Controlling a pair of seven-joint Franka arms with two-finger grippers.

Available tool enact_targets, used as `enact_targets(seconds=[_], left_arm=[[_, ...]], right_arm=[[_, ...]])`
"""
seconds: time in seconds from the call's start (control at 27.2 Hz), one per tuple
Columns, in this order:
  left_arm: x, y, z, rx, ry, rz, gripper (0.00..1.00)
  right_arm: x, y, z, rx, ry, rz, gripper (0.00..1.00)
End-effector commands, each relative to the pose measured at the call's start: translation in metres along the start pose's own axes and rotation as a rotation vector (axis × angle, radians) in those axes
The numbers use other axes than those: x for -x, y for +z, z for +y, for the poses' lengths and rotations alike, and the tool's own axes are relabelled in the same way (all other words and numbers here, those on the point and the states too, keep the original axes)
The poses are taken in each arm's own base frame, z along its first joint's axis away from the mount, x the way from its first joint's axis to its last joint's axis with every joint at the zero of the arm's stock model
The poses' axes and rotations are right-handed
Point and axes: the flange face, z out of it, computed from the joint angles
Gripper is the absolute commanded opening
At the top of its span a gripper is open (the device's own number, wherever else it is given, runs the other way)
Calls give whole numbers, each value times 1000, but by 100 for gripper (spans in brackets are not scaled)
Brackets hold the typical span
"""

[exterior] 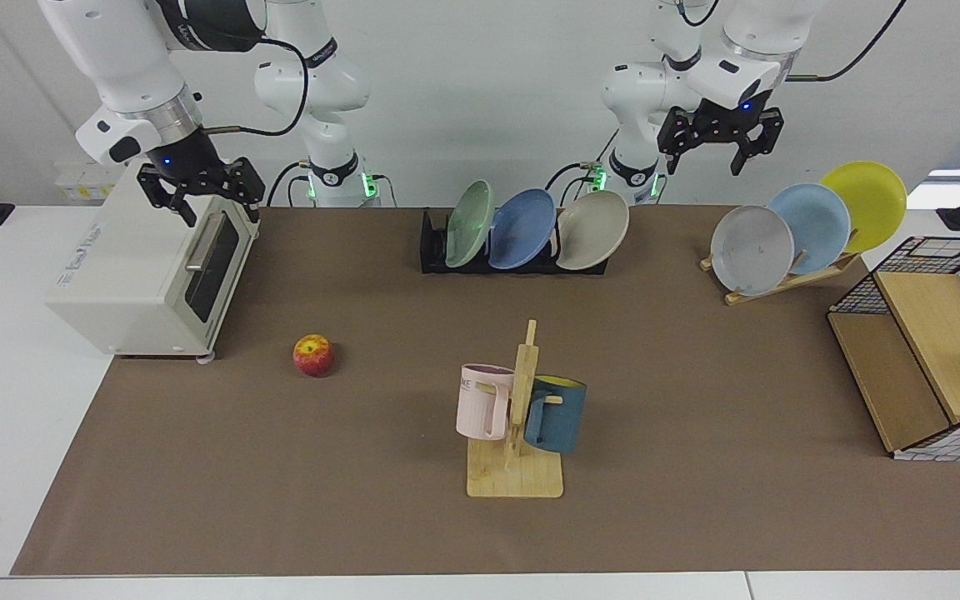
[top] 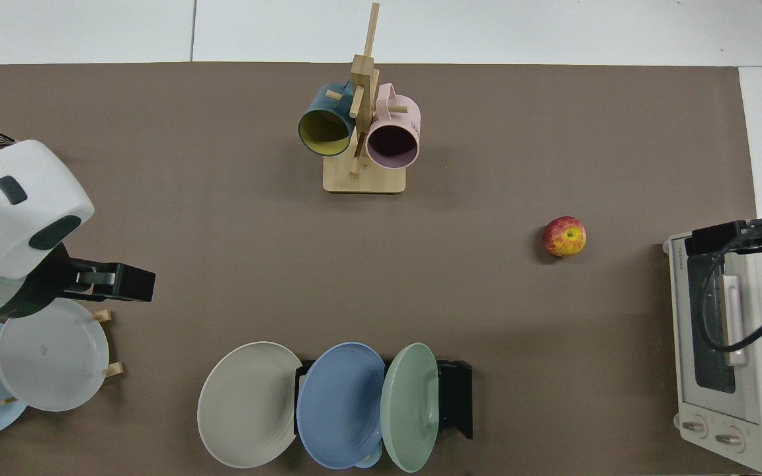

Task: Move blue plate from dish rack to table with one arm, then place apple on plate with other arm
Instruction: 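Move the left gripper toward the blue plate in the dish rack, then grasp the blue plate's rim in the rack with the left gripper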

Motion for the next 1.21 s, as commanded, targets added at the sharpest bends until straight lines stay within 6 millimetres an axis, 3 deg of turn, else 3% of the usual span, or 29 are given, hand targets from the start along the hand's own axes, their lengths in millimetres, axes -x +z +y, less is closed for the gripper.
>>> enact_targets(seconds=[0.0, 0.26, 0.48, 0.66, 0.96, 1.07, 1.18], left_arm=[[8, 8, 2, 18, 9, 0, 100], [23, 26, 17, 31, 23, -17, 100], [25, 72, 69, 34, 40, -40, 100], [42, 126, 129, 46, 66, -53, 100], [78, 195, 172, 105, 86, -31, 100], [91, 231, 189, 95, 110, -71, 100], [95, 253, 195, 95, 83, -21, 100]], right_arm=[[1, -3, 4, -5, -18, -1, 100], [2, -3, 4, -5, -18, -2, 100], [2, -3, 4, -5, -18, -2, 100], [1, -3, 4, -5, -18, -1, 100], [2, -3, 4, -5, -18, -2, 100], [2, -3, 4, -5, -18, -2, 100], [2, -3, 4, -5, -18, -2, 100]])
